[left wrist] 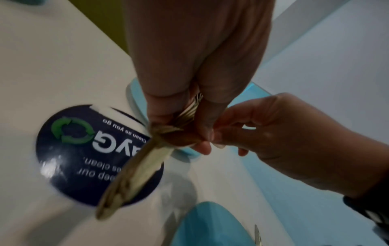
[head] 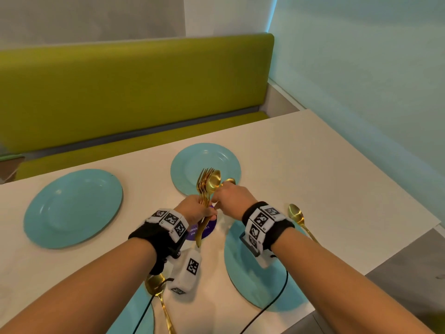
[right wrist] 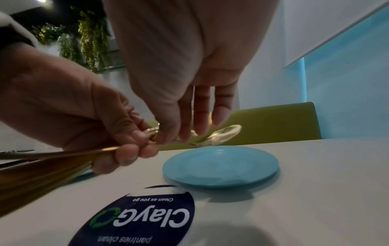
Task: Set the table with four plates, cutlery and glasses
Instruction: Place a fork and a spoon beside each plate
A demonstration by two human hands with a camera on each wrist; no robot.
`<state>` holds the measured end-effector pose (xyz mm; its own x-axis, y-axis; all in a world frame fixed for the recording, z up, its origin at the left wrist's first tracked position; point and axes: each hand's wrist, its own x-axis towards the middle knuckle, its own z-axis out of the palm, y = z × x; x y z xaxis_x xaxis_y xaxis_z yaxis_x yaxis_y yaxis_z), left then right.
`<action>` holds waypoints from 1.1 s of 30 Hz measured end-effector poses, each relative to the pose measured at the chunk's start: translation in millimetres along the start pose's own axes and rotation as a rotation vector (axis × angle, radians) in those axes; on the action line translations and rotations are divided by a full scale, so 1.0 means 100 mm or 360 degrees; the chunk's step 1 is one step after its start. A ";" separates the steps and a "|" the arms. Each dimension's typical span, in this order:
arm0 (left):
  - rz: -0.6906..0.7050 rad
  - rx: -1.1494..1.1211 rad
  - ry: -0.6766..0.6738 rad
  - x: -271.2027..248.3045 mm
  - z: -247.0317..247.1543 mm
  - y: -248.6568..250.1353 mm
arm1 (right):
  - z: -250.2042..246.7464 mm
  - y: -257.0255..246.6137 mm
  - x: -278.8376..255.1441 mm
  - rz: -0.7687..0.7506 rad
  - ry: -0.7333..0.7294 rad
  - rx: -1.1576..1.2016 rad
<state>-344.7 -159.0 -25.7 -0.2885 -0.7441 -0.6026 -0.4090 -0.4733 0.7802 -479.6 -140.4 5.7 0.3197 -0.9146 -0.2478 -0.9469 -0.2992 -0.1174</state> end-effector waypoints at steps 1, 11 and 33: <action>0.0019 0.0062 0.0004 0.01 -0.03 0.02 | -0.01 0.00 0.03 -0.0006 -0.0038 -0.0004; 0.0059 0.0032 0.0125 0.10 -0.27 0.12 | -0.19 0.20 0.35 0.0009 -0.0124 0.0135; -0.0176 -0.0423 0.0471 0.45 -0.83 0.12 | 0.08 1.34 1.21 0.1477 -0.0036 0.0500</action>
<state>-290.7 -237.6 -29.8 0.0216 -0.7671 -0.6411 -0.1745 -0.6343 0.7531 -567.3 -289.2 -47.7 -0.5439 -0.7437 -0.3887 -0.7717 0.6252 -0.1164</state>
